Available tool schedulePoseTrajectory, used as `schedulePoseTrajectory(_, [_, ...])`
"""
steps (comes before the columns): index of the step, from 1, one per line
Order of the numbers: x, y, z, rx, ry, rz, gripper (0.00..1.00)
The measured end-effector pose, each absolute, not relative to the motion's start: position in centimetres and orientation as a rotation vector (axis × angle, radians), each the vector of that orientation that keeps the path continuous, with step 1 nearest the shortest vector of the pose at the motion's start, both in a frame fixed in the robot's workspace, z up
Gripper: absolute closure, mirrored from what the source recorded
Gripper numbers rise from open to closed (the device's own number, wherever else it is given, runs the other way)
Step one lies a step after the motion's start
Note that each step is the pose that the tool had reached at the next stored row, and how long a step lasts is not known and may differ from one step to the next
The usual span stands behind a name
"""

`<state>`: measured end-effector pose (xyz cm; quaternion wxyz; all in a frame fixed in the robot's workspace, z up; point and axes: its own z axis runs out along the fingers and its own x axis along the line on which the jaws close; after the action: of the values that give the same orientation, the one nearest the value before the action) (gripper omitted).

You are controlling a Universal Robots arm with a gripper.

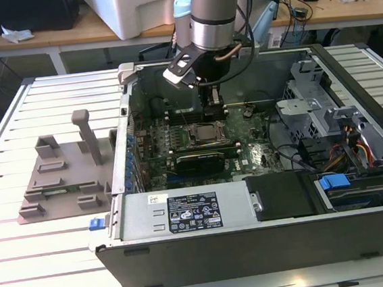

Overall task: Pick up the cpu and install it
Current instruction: 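Close the cpu cover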

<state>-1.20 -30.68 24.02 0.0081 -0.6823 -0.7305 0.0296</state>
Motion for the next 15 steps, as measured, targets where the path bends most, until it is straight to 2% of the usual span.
schedulePoseTrajectory(15, [-4.9, -30.7, 20.7, -2.132, -2.283, 0.093, 0.89])
